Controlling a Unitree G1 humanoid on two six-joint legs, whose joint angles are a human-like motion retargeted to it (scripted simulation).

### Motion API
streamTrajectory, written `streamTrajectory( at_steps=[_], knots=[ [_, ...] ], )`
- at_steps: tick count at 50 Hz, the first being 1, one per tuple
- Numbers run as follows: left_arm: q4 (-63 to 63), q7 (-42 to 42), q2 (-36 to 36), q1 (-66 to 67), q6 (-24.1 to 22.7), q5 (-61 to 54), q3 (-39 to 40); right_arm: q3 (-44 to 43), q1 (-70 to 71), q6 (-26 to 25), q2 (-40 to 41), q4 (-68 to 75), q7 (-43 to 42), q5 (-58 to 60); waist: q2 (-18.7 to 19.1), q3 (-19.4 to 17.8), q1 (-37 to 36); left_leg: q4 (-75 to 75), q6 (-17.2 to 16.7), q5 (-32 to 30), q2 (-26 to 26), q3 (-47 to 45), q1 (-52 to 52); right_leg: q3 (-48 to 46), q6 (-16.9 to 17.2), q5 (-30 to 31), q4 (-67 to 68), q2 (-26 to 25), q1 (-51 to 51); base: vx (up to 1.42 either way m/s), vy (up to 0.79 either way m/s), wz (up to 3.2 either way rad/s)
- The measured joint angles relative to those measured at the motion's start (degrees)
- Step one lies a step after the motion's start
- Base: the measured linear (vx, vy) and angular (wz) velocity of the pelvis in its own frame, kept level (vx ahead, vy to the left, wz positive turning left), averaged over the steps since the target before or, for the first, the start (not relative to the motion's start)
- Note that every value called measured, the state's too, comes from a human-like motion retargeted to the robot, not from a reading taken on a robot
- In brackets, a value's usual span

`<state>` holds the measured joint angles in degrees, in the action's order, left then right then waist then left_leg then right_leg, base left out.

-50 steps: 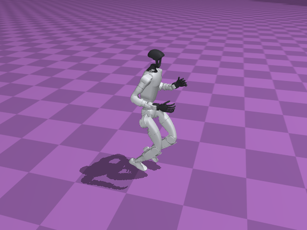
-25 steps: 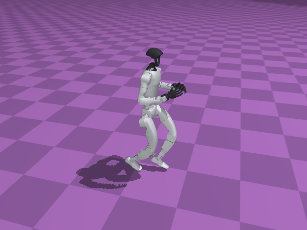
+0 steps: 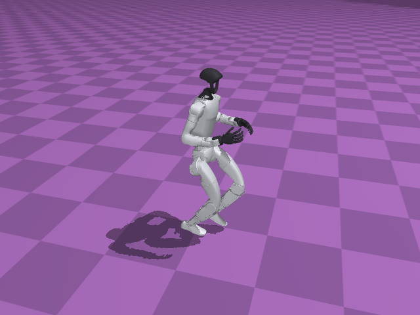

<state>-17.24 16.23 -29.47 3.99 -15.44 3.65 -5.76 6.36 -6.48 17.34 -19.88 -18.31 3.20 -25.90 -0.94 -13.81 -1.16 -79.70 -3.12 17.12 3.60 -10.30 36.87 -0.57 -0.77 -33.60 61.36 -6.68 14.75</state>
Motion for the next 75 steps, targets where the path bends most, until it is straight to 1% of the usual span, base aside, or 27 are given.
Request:
streamTrajectory(
  at_steps=[3,5,8,11,13,18,20,22,28,30,35,40,45,49,53,55,57,58,60,62,63,65,66,68,70,73,75],
  knots=[
    [-0.4,-1.5,-0.4,-1.8,-0.2,-1.7,-2.4,-0.5,-3.7,-0.3,0.1,0.6,-0.9,-2.6,1.3,-0.1,1.5,-4.8,0.3,0.9,1.2,1.3,-5.4,2.1,0.8,4.4,-0.1,-2.6,2.1,-0.30,0.03,-0.41],
    [-0.4,-2.3,-0.6,-3.0,-0.6,-3.1,-4.1,-0.8,-5.9,-0.3,0.2,0.9,-1.9,-4.2,2.2,0.0,2.6,-6.2,-0.5,0.2,1.0,2.6,-9.6,3.4,1.3,6.9,0.1,-4.3,3.9,-0.29,0.05,-0.45],
    [-0.4,-4.1,-0.7,-4.8,-1.2,-4.7,-6.4,-1.3,-8.5,0.0,0.5,1.1,-3.6,-6.3,3.3,0.3,4.8,-3.5,-2.0,-0.5,-0.5,4.3,-16.2,5.2,2.6,10.0,1.2,-6.2,7.5,-0.29,0.06,-0.41],
    [-0.4,-5.9,-0.6,-6.3,-1.3,-6.2,-8.5,-1.5,-10.2,0.5,1.2,1.3,-5.7,-7.9,3.6,0.5,7.6,3.5,-2.4,0.7,-3.1,5.5,-22.0,6.5,4.7,13.1,4.2,-6.8,12.1,-0.30,0.08,-0.31],
    [0.1,-7.0,-0.7,-7.5,-1.3,-7.0,-9.8,-1.5,-10.7,0.9,1.7,1.5,-6.8,-9.3,2.9,0.6,9.7,9.7,-1.6,3.3,-5.2,5.8,-25.1,7.4,6.6,15.2,6.7,-6.3,15.4,-0.30,0.08,-0.17],
    [3.1,-7.3,-1.7,-10.8,-0.6,-7.2,-12.3,-1.1,-10.4,1.3,2.7,2.7,-6.9,-12.6,0.4,1.0,13.7,26.1,2.3,13.3,-10.6,5.7,-30.1,9.9,10.9,19.1,12.0,-4.0,23.3,-0.29,0.09,-0.08],
    [4.5,-6.5,-1.9,-11.6,-0.3,-6.9,-12.9,-0.7,-10.0,1.3,3.0,3.3,-6.0,-13.4,-0.4,1.2,14.5,31.1,3.7,15.7,-12.3,5.5,-30.8,11.0,12.0,20.1,13.1,-3.3,25.9,-0.30,0.09,-0.08],
    [5.7,-5.7,-1.7,-11.8,0.0,-6.6,-13.2,-0.1,-9.5,0.9,3.2,3.8,-5.0,-13.8,-0.9,1.6,14.7,34.8,4.4,16.2,-13.7,5.7,-30.5,11.8,12.3,20.3,13.2,-2.5,28.0,-0.29,0.08,-0.14],
    [7.4,-3.4,-1.3,-9.6,0.3,-7.2,-12.3,2.3,-7.1,0.0,2.3,4.0,-1.7,-13.6,-1.7,3.6,14.1,40.1,5.5,14.9,-15.6,5.2,-25.7,12.4,10.8,16.2,12.1,1.6,31.6,-0.28,0.05,-0.16],
    [7.5,-2.9,-1.2,-8.3,0.2,-7.4,-12.0,3.0,-6.3,-0.2,1.8,3.8,-0.8,-13.0,-2.3,3.9,13.5,38.7,5.8,15.0,-15.9,4.5,-23.2,12.3,10.2,13.8,12.3,3.3,31.6,-0.28,0.01,-0.15],
    [7.1,-1.4,-1.5,-5.3,0.4,-8.8,-9.6,4.7,-2.4,-1.0,0.1,3.8,1.2,-11.9,-3.0,6.5,11.9,41.4,6.0,12.1,-16.1,3.5,-17.7,10.0,8.6,8.2,11.5,9.2,30.5,-0.26,-0.02,-0.13],
    [6.2,-1.0,-1.6,-1.5,0.5,-8.5,-8.0,5.7,-0.5,-1.2,-1.0,3.0,2.2,-10.9,-5.8,8.0,9.4,38.2,6.5,10.8,-17.0,1.0,-11.7,7.3,8.0,3.0,15.2,16.7,24.3,-0.27,-0.06,-0.08],
    [5.3,-0.6,-2.3,1.0,1.3,-7.3,-5.5,5.6,1.4,-1.2,-1.5,2.2,2.8,-10.1,-8.9,9.2,6.9,40.4,7.1,7.7,-18.0,-0.3,-9.2,5.5,9.1,0.2,12.6,20.9,15.4,-0.26,-0.09,-0.06],
    [5.4,0.3,-2.7,1.8,1.8,-5.7,-3.5,5.0,1.7,-1.2,-1.7,1.4,3.8,-8.9,-10.1,9.6,4.8,38.8,6.6,6.2,-16.8,-1.6,-6.1,4.7,8.5,-4.0,5.4,20.7,10.6,-0.30,-0.09,-0.18],
    [5.4,1.3,-2.8,1.6,1.6,-4.1,-1.4,4.2,2.3,-1.2,-2.3,0.1,5.4,-7.8,-8.8,9.5,2.7,34.6,4.5,5.1,-12.8,-2.6,-1.7,2.3,5.5,-8.9,-1.6,18.6,9.7,-0.32,-0.08,-0.35],
    [5.3,1.8,-2.6,1.4,1.2,-3.1,-0.5,3.8,2.7,-1.2,-2.7,-0.6,5.9,-7.4,-7.4,9.4,2.0,31.3,2.5,3.8,-9.9,-2.8,1.3,1.4,4.4,-8.8,-3.5,16.9,10.5,-0.33,-0.06,-0.34],
    [4.8,1.8,-2.3,1.7,0.8,-2.1,-0.2,3.6,2.3,-1.0,-3.0,-1.3,6.3,-7.4,-6.8,8.9,2.4,25.7,2.9,5.2,-7.0,-4.9,3.3,1.2,3.9,-8.9,-2.4,16.7,11.9,-0.31,-0.03,-0.31],
    [4.5,1.9,-2.5,1.4,0.7,-1.6,0.4,3.4,2.6,-1.2,-3.2,-1.7,6.5,-7.8,-5.5,9.1,2.0,22.3,3.1,6.4,-4.0,-5.6,4.3,1.1,3.5,-7.9,-3.9,14.9,12.4,-0.26,-0.02,-0.61],
    [3.9,1.8,-2.3,1.9,0.6,-0.9,0.5,3.0,2.0,-1.3,-3.3,-2.3,6.5,-8.2,-4.4,9.0,2.4,15.1,4.0,7.9,-0.7,-7.1,4.7,1.4,3.2,-7.4,-2.4,14.0,14.1,-0.24,-0.01,-0.69],
    [3.4,1.3,-2.9,1.8,0.8,-0.6,1.0,1.8,1.9,-1.8,-3.4,-3.3,6.1,-9.3,-2.0,9.6,1.5,8.4,4.8,10.1,4.7,-7.6,3.4,2.1,2.7,-5.2,-4.8,10.4,14.6,-0.17,0.02,-1.09],
    [3.3,0.9,-3.1,2.0,0.9,-0.6,1.0,1.2,1.5,-1.9,-3.3,-3.7,5.8,-9.9,-1.2,9.9,1.5,5.9,5.3,10.8,6.4,-7.8,2.1,2.5,2.5,-4.4,-4.9,9.3,15.1,-0.15,0.03,-1.07],
    [2.9,0.0,-3.3,2.7,0.9,-0.6,1.1,-0.4,0.7,-1.8,-3.0,-4.6,4.8,-10.7,0.4,10.5,1.8,3.7,5.9,11.8,8.7,-7.9,-1.9,3.3,2.4,-3.3,-5.1,7.6,16.0,-0.14,0.05,-0.94],
    [3.0,-0.7,-3.3,3.3,0.8,-0.8,1.2,-1.5,0.3,-1.6,-2.6,-5.0,4.0,-11.1,1.1,10.6,2.1,4.9,5.9,12.3,8.7,-7.8,-4.6,3.7,2.6,-2.9,-5.0,7.1,16.4,-0.12,0.08,-0.85],
    [3.2,-2.1,-3.2,4.7,0.7,-1.4,1.4,-3.6,-0.4,-1.0,-1.9,-5.8,2.3,-11.8,2.0,10.9,3.3,9.7,5.8,13.5,7.5,-8.0,-10.4,4.7,3.3,-2.4,-4.1,7.1,17.3,-0.11,0.11,-0.69],
    [4.0,-3.2,-3.0,6.1,0.6,-1.8,1.4,-5.8,-0.9,-0.3,-1.0,-6.5,0.5,-12.6,1.7,11.0,5.0,18.3,5.6,14.8,3.7,-8.5,-16.6,5.9,4.6,-2.4,-1.9,8.7,18.4,-0.11,0.13,-0.46],
    [5.7,-2.7,-3.6,7.1,0.5,-1.3,0.9,-7.8,-0.6,0.4,-0.1,-7.5,-1.6,-13.0,-1.1,10.5,8.0,34.4,6.7,17.2,-5.5,-8.5,-25.3,8.2,7.5,-3.1,4.1,13.7,20.8,-0.12,0.14,-0.29],
    [7.0,-2.0,-4.6,6.8,0.5,-0.2,0.1,-8.2,0.3,0.5,0.0,-8.5,-1.8,-12.3,-3.1,9.9,9.1,44.3,7.6,17.0,-10.4,-8.8,-30.3,9.0,9.5,-1.4,7.9,16.9,23.0,-0.15,0.12,-0.35]
  ],
)
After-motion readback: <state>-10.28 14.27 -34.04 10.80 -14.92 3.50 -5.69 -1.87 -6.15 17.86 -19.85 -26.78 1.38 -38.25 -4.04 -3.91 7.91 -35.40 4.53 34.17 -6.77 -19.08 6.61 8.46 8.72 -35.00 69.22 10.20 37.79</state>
